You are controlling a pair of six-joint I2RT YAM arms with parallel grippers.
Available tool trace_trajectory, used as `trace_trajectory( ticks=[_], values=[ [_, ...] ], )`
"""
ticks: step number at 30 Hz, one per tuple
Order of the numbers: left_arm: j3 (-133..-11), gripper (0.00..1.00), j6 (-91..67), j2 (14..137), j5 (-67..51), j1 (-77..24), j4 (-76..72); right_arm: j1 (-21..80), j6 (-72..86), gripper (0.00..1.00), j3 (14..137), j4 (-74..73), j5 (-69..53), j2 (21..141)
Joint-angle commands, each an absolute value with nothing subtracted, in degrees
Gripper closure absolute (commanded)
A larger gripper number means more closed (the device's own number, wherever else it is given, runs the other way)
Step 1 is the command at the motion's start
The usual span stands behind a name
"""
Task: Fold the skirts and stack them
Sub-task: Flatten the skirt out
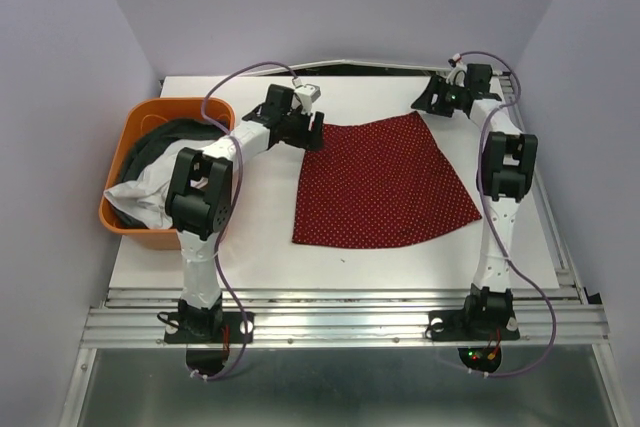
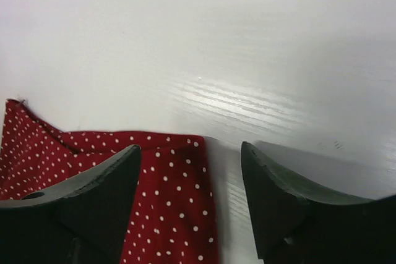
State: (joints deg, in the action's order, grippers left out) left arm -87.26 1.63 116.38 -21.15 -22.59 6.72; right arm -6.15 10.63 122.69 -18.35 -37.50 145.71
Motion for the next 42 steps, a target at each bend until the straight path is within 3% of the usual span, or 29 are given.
trace_trajectory(
  ticks=[1,6,14,25,27,29,30,32,34,35,36,37,42],
  values=[
    [-88.50,0.23,0.35,114.17,-19.87,-21.80,5.80,-5.71,9.16,0.27,122.89,-18.19,-35.52,140.40],
    [-91.84,0.22,-2.37,116.62,-16.70,-20.13,4.92,-5.71,-5.61,0.31,108.65,-23.01,-25.51,127.02],
    [-107.29,0.23,2.11,126.98,-15.30,-19.07,7.73,-7.29,-14.58,0.48,89.67,-29.53,-16.09,116.55],
    [-114.44,0.26,1.85,136.40,-15.99,-18.98,6.69,-8.35,-17.05,0.50,84.82,-33.75,-17.31,118.03],
    [-113.91,0.28,1.50,136.84,-16.35,-18.81,6.50,-8.35,-17.14,0.57,84.90,-34.27,-17.58,118.74],
    [-113.91,0.36,0.62,137.72,-17.31,-18.28,6.77,-8.35,-17.40,0.65,85.08,-34.45,-17.84,119.35],
    [-113.82,0.48,0.53,138.07,-17.58,-18.11,7.03,-8.35,-17.58,0.68,85.08,-34.63,-18.10,119.44],
    [-113.21,0.57,0.35,137.90,-18.19,-17.32,7.12,-8.35,-18.01,0.72,85.43,-35.15,-18.72,119.71],
    [-112.24,0.74,0.35,137.11,-18.37,-16.70,6.95,-8.35,-18.28,0.76,85.52,-35.51,-19.16,119.62],
    [-111.28,0.80,0.35,136.94,-18.89,-16.00,6.68,-8.35,-18.46,0.83,85.43,-35.51,-19.33,119.45],
    [-110.83,0.95,0.35,136.32,-18.90,-15.65,6.77,-8.35,-18.46,0.87,85.52,-35.51,-19.34,119.18],
    [-109.70,1.00,0.35,135.97,-18.64,-15.30,6.85,-8.35,-18.63,0.96,85.60,-35.59,-19.16,119.18],
    [-103.73,1.00,-1.30,130.71,-18.63,-13.19,5.98,-8.88,-18.73,0.99,89.19,-35.16,-18.01,120.49]
  ],
)
